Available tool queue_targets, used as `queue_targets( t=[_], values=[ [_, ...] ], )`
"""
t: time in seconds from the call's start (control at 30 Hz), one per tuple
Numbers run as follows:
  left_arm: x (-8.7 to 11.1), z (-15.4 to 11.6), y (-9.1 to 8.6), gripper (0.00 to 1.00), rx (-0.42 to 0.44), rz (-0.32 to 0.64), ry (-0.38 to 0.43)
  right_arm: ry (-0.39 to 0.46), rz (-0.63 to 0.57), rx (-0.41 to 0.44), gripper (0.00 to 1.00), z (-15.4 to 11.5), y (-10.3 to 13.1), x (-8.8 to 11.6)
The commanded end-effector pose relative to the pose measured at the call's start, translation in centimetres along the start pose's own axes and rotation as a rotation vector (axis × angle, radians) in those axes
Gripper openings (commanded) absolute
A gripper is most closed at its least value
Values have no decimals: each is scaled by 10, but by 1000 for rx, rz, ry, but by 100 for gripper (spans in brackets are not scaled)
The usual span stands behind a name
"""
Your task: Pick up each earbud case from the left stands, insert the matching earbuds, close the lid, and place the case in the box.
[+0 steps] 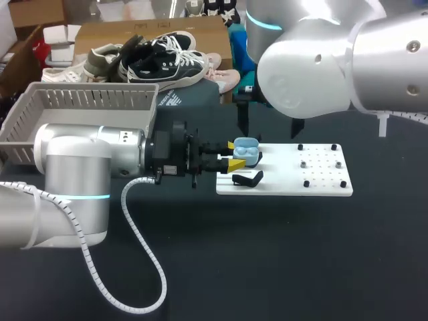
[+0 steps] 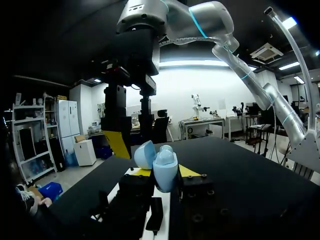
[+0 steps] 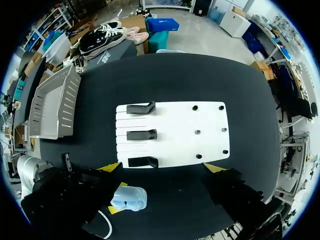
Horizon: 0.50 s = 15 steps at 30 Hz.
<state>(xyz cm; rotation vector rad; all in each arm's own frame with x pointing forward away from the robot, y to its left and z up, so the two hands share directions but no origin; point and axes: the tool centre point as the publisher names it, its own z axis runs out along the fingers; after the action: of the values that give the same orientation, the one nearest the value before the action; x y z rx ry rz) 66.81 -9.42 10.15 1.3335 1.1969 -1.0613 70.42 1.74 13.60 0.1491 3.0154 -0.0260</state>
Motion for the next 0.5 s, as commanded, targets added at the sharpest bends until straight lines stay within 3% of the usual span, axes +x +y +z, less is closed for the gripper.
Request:
queue_targets(
  t=[0.03, 0.5],
  values=[
    [0, 0, -1, 0, -4, 1, -1, 7, -3, 3, 100, 1, 0, 4],
    [0, 0, -1, 0, -4, 1, -1, 20, -13, 0, 100, -7, -4, 30]
  ],
)
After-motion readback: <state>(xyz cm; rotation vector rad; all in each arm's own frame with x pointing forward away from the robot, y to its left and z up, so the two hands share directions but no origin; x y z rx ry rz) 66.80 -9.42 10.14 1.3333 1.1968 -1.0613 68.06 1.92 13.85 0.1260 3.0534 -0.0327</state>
